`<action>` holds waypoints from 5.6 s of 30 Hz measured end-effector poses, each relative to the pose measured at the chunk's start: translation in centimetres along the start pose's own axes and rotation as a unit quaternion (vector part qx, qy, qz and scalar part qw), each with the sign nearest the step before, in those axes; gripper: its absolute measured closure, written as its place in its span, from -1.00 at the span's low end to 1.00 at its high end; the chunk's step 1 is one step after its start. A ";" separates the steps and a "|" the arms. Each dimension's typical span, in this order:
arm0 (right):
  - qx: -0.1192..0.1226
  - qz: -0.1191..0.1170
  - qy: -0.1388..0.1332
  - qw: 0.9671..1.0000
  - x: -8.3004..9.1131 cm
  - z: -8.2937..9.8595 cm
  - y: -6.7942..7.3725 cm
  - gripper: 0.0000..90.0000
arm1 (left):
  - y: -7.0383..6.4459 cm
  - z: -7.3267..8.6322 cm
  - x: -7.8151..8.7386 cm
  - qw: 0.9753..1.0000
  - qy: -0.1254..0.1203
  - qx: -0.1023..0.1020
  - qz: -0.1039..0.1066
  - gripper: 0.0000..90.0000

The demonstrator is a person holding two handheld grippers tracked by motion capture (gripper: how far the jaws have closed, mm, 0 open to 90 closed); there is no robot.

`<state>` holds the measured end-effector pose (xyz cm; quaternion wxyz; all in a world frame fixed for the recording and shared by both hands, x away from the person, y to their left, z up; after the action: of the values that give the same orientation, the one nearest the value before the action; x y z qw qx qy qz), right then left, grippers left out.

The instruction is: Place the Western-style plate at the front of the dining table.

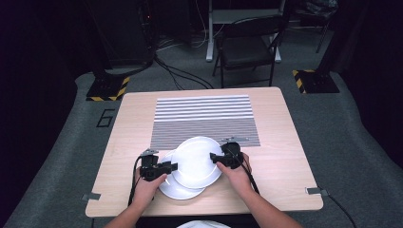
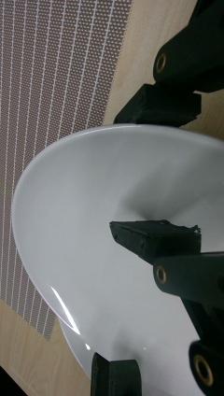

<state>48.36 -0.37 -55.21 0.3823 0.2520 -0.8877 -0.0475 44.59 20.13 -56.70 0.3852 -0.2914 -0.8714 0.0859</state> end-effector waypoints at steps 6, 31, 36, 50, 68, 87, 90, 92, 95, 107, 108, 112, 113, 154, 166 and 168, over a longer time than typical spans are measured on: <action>-0.007 -0.002 0.001 1.000 -0.1 0.0 -0.3 0.07 | -0.3 0.0 -0.1 1.000 0.003 -0.008 -0.003 0.27; -0.038 -0.032 0.016 0.999 5.4 5.2 1.9 -0.03 | -1.1 0.3 -0.4 1.000 0.004 -0.017 0.000 0.28; -0.028 -0.022 0.016 0.999 5.6 5.4 1.7 0.04 | -1.4 0.4 -0.4 1.000 0.005 -0.013 0.006 0.27; -0.042 -0.017 0.011 0.999 5.7 6.3 1.0 0.13 | -2.4 1.0 -0.1 0.999 0.011 -0.028 0.019 0.25; -0.069 -0.021 0.003 0.997 5.0 6.6 1.5 0.04 | -3.2 1.5 -0.1 1.000 0.007 -0.009 0.024 0.18; -0.054 -0.009 -0.003 0.998 5.0 6.1 1.6 0.06 | -3.3 0.9 0.4 0.999 -0.008 -0.030 0.010 0.24; -0.053 -0.008 -0.005 0.999 4.9 5.9 1.5 0.06 | -3.3 0.9 0.5 0.999 -0.007 -0.028 0.016 0.25; -0.057 -0.009 -0.003 0.998 4.9 5.9 1.5 0.06 | -3.3 0.8 0.5 0.999 -0.008 -0.027 0.017 0.26; -0.059 -0.010 -0.004 0.998 4.9 5.7 1.4 0.06 | -3.4 0.7 0.6 0.999 -0.011 -0.030 0.017 0.28; -0.061 -0.012 -0.010 0.998 4.9 5.1 1.5 0.06 | -3.4 -0.1 1.0 0.999 -0.028 -0.026 0.016 0.29; -0.059 -0.012 -0.010 0.998 4.9 5.0 1.6 0.06 | -3.4 -0.1 1.0 0.999 -0.028 -0.026 0.016 0.29; -0.056 -0.013 -0.014 0.998 4.9 4.5 1.7 0.06 | -3.1 -0.4 1.3 0.999 -0.031 -0.026 0.014 0.29; -0.056 -0.013 -0.016 0.998 4.8 4.4 1.8 0.06 | -3.1 -0.5 1.3 0.999 -0.034 -0.021 0.016 0.29; -0.064 -0.017 -0.048 0.997 4.5 -0.2 1.3 0.18 | -2.5 -4.3 1.5 0.997 -0.075 -0.006 0.006 0.32; -0.072 -0.012 -0.052 0.996 4.4 -1.0 0.7 0.19 | -2.6 -5.4 1.0 0.997 -0.078 -0.013 -0.001 0.33; -0.069 -0.011 -0.054 0.996 4.4 -1.1 0.6 0.19 | -2.7 -5.6 1.0 0.997 -0.083 -0.008 -0.001 0.33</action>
<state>46.35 -1.82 -51.35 0.3501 0.2320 -0.8987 -0.1264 46.92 18.08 -51.24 0.3092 -0.2859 -0.9012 0.1022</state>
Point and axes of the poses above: each handheld gripper's, and its own axes: x roughly backward along the jaws, z roughly out of its underside, y roughly to its left, the point moved 9 cm from there along -x, roughly forward along the jaws, and after that the axes turned 2 degrees about -x, right-handed, at the moved point
